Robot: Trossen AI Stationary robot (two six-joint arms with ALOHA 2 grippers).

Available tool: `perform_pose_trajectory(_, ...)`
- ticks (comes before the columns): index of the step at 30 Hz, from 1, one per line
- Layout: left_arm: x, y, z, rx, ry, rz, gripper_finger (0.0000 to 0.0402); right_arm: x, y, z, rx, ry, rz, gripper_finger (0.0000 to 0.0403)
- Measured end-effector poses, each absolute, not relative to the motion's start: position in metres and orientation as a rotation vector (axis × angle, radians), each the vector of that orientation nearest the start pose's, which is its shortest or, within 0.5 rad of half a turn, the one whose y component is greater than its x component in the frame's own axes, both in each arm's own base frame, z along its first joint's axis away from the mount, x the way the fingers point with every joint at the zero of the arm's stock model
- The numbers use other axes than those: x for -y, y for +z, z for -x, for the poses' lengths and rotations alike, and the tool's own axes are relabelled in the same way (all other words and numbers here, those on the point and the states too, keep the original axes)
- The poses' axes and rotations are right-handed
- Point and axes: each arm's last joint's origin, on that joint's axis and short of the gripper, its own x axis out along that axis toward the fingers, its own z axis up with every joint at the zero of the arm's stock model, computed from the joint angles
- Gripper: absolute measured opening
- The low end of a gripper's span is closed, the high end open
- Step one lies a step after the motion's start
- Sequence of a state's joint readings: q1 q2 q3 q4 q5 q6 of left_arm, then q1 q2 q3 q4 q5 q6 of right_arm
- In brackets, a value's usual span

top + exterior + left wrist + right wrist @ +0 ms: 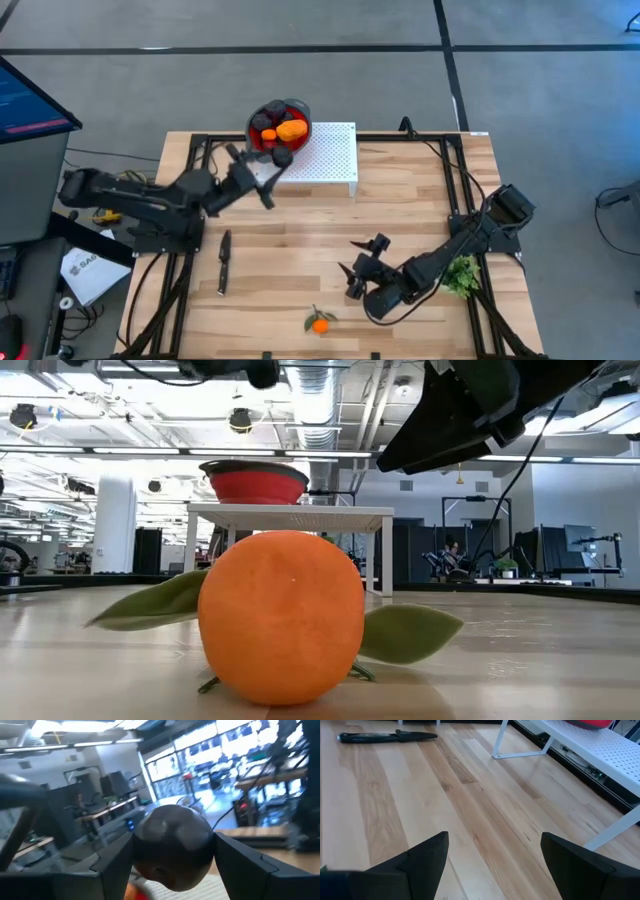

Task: Pick & Place Fruit
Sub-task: Put the purple plum into the red strainer bowl on the shelf

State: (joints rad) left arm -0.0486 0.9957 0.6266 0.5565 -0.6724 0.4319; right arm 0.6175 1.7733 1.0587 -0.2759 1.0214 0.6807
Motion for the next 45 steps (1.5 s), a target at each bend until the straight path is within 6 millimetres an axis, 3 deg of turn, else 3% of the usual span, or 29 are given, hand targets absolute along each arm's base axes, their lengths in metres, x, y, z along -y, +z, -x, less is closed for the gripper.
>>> perform_pose_trajectory(10, -0.045, 0.290, -0.228, -0.092, 0.793, -0.385, 0.0250, -0.178, 0.179, -0.296, -0.491, -0.561, 0.061, 0.0311)
perform_pose_trajectory(15, -0.053, 0.280, -0.234, -0.164, 0.892, -0.389, 0.0251, -0.179, 0.179, -0.296, -0.487, -0.559, 0.053, 0.0311)
perform_pose_trajectory(21, -0.058, 0.270, -0.235, -0.192, 0.916, -0.279, 0.0251, -0.179, 0.179, -0.296, -0.486, -0.559, 0.052, 0.0311)
perform_pose_trajectory(31, -0.074, 0.265, -0.230, -0.187, 0.967, -0.162, 0.0252, -0.179, 0.179, -0.297, -0.484, -0.558, 0.049, 0.0311)
perform_pose_trajectory(45, -0.080, 0.263, -0.229, -0.199, 0.942, -0.143, 0.0327, -0.179, 0.179, -0.297, -0.483, -0.558, 0.048, 0.0311)
